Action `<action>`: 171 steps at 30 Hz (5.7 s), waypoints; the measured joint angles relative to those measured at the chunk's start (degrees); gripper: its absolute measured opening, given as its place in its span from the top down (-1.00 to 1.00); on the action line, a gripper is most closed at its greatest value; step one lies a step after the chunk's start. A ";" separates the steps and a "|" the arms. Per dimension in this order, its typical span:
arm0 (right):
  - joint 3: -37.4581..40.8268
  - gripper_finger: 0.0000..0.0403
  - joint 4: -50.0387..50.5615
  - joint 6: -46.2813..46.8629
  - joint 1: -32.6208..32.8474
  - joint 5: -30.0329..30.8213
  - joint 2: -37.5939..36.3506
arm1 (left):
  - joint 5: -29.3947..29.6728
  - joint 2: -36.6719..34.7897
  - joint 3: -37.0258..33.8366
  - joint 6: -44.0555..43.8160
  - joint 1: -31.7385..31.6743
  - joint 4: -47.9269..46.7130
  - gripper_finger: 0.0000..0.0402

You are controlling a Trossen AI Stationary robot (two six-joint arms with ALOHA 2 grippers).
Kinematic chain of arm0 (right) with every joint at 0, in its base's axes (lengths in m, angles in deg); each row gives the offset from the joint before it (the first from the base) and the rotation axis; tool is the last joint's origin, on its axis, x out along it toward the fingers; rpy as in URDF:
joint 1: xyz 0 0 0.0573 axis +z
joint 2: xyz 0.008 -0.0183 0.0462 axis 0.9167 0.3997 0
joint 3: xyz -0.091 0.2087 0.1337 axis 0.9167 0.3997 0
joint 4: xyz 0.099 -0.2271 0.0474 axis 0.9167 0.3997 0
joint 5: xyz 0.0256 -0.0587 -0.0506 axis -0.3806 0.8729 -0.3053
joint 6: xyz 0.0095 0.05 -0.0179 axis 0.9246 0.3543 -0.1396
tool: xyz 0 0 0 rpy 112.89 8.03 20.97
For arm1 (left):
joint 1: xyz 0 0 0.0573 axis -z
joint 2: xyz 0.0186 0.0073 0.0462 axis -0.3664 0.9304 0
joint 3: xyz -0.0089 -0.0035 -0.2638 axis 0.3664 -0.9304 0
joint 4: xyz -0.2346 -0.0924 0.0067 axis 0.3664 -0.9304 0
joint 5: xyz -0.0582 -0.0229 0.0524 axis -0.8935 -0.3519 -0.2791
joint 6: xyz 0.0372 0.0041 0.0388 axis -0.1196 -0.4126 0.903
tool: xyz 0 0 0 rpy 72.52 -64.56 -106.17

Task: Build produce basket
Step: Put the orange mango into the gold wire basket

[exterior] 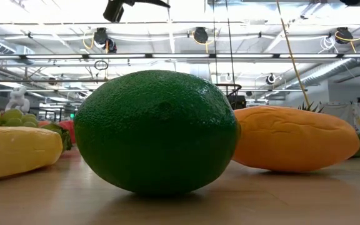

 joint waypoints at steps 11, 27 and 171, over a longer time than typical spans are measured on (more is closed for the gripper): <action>0.00 -0.25 0.52 1.15 -2.79 1.73 0.00 | -0.24 1.05 0.00 -0.39 0.02 1.34 0.24; 0.00 -0.25 0.31 -1.58 -2.79 8.19 -1.20 | -0.33 1.01 0.00 3.49 0.02 1.37 0.24; -2.59 -0.25 22.40 -23.69 11.55 49.11 5.69 | -15.08 -7.76 0.04 29.53 -3.39 12.34 0.15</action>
